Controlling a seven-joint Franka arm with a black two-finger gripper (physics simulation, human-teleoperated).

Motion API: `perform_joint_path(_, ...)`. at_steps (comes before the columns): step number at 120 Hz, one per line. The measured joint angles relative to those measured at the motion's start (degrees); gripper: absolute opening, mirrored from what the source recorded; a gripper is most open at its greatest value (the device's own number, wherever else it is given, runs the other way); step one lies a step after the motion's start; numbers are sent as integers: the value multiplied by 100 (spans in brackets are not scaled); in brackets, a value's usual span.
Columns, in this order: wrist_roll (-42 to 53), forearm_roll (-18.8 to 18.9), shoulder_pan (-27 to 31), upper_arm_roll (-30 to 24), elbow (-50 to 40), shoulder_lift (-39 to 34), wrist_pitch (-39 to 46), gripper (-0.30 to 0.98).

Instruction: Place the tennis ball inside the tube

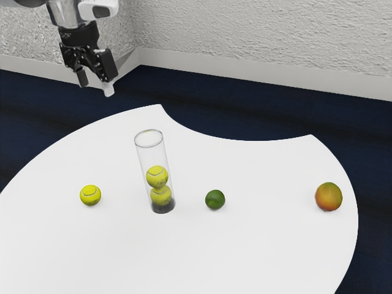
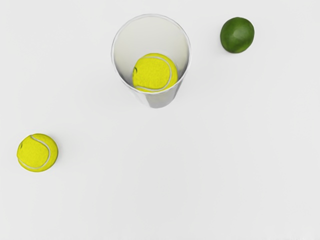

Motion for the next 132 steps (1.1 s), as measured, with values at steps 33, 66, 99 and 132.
perform_joint_path(33, 28, 9, 6, 2, -6, 4, -21, 69)
perform_joint_path(66, 223, 203, 135, 453, -1896, -756, 774, 69)
perform_joint_path(99, 933, 425, 361, 763, -3453, -824, 2599, 69)
perform_joint_path(132, 1654, 457, 368, 1230, -4005, -172, 3928, 69)
